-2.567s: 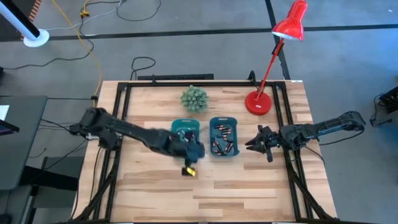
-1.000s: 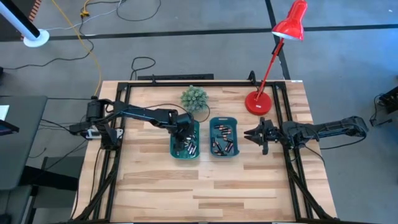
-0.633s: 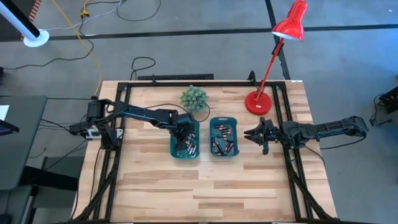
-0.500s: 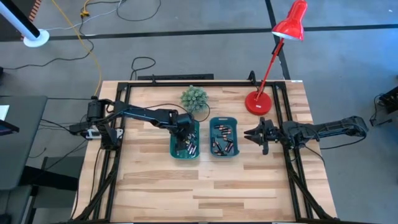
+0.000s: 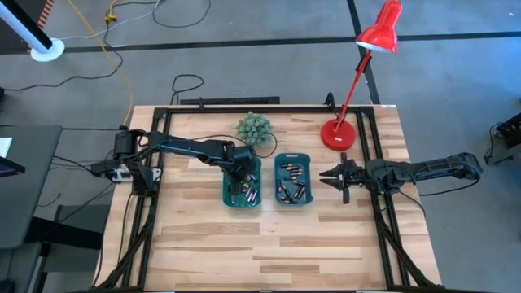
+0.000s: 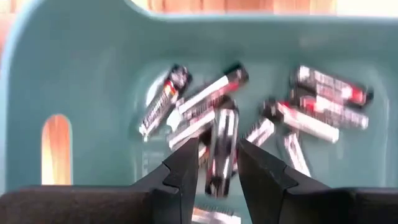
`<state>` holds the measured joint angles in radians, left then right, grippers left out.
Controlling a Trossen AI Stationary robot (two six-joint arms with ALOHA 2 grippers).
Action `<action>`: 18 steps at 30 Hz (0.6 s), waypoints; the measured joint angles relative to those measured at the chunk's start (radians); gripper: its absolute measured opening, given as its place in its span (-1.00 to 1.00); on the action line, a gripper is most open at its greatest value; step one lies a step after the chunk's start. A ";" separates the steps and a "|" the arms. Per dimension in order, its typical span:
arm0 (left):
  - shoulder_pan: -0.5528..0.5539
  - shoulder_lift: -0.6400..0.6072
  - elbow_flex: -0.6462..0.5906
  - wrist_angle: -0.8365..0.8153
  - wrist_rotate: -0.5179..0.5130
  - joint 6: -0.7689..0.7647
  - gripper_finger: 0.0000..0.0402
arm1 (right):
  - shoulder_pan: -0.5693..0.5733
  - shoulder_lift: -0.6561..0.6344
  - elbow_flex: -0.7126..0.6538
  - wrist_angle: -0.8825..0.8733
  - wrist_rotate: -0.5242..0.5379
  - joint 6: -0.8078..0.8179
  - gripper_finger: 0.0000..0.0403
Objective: Sort batteries
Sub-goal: Put the silver battery into the green bin
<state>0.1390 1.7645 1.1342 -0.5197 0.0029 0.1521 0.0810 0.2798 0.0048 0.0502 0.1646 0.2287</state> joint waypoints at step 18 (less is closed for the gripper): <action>-0.002 -0.001 0.062 -0.096 -0.093 0.073 -0.47 | -0.025 0.000 0.000 -0.002 -0.001 -0.054 -0.41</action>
<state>0.1368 1.7638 1.1965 -0.6161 -0.0906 0.2254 0.0555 0.2802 0.0048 0.0479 0.1638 0.1747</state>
